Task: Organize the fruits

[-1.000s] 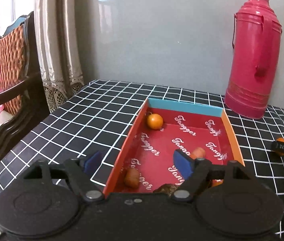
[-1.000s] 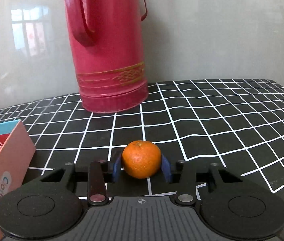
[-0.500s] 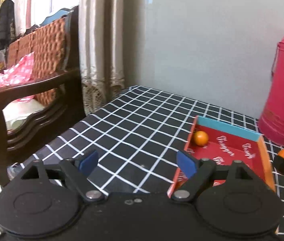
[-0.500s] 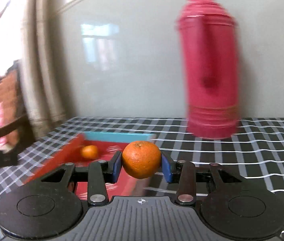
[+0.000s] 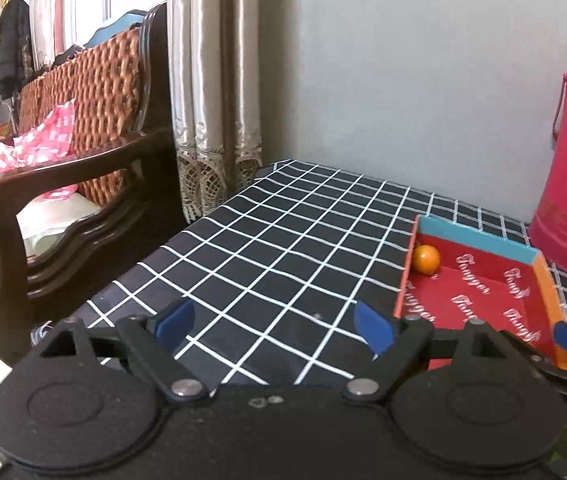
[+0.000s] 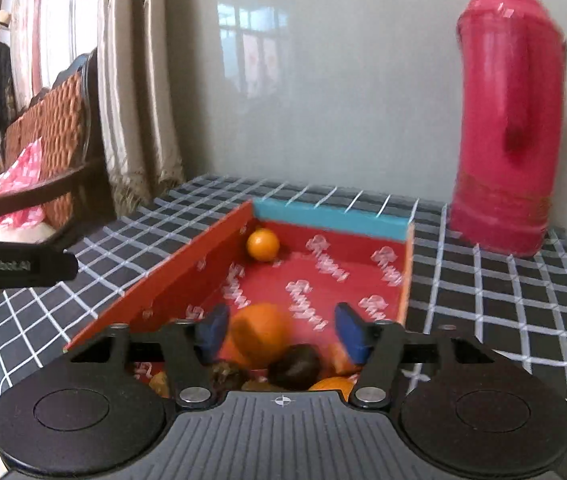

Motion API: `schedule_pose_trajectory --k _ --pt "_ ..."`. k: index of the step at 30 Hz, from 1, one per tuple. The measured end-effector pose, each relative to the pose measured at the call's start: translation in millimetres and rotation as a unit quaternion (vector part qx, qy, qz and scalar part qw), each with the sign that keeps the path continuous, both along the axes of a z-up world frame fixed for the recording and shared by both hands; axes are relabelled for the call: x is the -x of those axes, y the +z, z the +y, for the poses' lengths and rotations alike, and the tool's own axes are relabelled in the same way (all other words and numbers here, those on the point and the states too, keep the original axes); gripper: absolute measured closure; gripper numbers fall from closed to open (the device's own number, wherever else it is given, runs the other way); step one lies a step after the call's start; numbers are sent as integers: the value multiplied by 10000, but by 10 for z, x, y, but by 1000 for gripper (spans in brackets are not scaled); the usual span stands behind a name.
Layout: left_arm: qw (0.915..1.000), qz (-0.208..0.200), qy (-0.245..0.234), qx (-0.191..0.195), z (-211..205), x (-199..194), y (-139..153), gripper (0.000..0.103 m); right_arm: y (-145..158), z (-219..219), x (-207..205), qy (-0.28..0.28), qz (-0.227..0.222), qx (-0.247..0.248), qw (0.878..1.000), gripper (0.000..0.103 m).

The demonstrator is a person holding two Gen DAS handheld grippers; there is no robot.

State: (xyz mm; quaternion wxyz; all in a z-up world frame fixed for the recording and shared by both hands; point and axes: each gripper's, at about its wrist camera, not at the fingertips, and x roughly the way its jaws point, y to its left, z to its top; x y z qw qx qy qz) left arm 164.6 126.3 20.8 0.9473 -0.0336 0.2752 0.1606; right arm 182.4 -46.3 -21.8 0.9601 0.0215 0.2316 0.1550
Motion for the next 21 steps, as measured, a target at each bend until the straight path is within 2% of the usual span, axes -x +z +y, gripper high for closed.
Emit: schedule_pose_trajectory --k 1,5,7,9,13,21 --pt "10000 -24 -46 15 -25 8 21 22 39 -11 22 -71 -97 -4 9999 27" --pt "9991 -200 -366 -8 -195 144 124 19 197 -166 272 -405 -408 -157 9982 25" --pt "9983 -279 -505 -37 -287 276 154 16 239 -290 462 -662 -520 -251 9961 11" --pt "9977 -261 -624 -6 -362 437 163 16 253 -433 730 -1016 -645 -320 9922 6" --pt "9965 -167 -807 131 -434 818 180 16 339 -621 1185 -1344 -745 -364 9875 5" --pt "9934 -334 -1097 -71 -556 1519 406 7 605 -722 2006 -1719 -697 -272 9823 0"
